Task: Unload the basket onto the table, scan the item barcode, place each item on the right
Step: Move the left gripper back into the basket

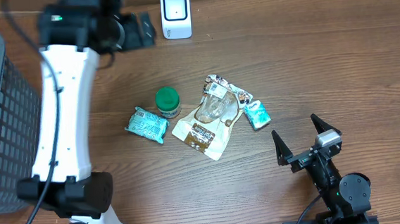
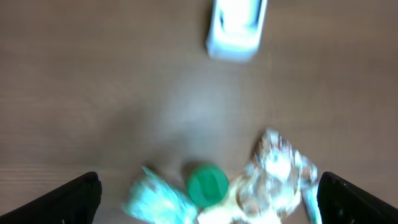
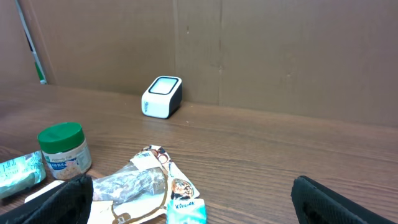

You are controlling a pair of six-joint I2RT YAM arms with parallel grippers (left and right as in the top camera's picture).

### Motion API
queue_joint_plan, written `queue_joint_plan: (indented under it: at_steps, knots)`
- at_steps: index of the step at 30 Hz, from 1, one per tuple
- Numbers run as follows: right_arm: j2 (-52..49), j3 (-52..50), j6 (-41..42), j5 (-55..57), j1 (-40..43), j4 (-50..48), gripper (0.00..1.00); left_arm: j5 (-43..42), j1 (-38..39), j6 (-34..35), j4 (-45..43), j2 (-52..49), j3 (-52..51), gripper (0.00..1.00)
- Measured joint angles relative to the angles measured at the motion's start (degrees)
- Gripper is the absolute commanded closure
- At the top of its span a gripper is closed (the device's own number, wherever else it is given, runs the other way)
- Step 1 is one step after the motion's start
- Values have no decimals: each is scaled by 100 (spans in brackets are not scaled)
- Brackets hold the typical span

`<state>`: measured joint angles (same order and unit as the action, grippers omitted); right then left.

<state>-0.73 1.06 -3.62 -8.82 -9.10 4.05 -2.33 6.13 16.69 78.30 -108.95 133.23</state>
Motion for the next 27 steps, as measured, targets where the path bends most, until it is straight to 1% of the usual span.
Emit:
queue_joint_plan:
  at_steps: [1, 2, 5, 9, 12, 18, 21, 27]
  knots:
    - [0, 0, 0, 0, 0, 4, 0, 109, -289, 11, 103, 2, 428, 0]
    - [0, 0, 0, 2, 0, 4, 0, 131, -365, 11, 111, 4, 507, 0]
    - [0, 0, 0, 2, 0, 2, 0, 238, -1141, 258, 289, 17, 1043, 0]
    - [0, 0, -2, 2, 0, 2, 0, 352, -2243, 619, 334, 17, 1296, 0]
    - [0, 0, 2, 2, 0, 2, 0, 483, -2953, 837, 352, 11, 1296, 0]
    - [0, 0, 0, 0, 0, 4, 0, 977, -3893, 1043, 396, -66, 1163, 0]
    - [0, 0, 0, 2, 0, 4, 0, 1086, -4207, 1014, 435, -251, 905, 0]
    - [0, 0, -2, 0, 0, 4, 0, 1165, -4723, 815, 483, -1130, 223, 0]
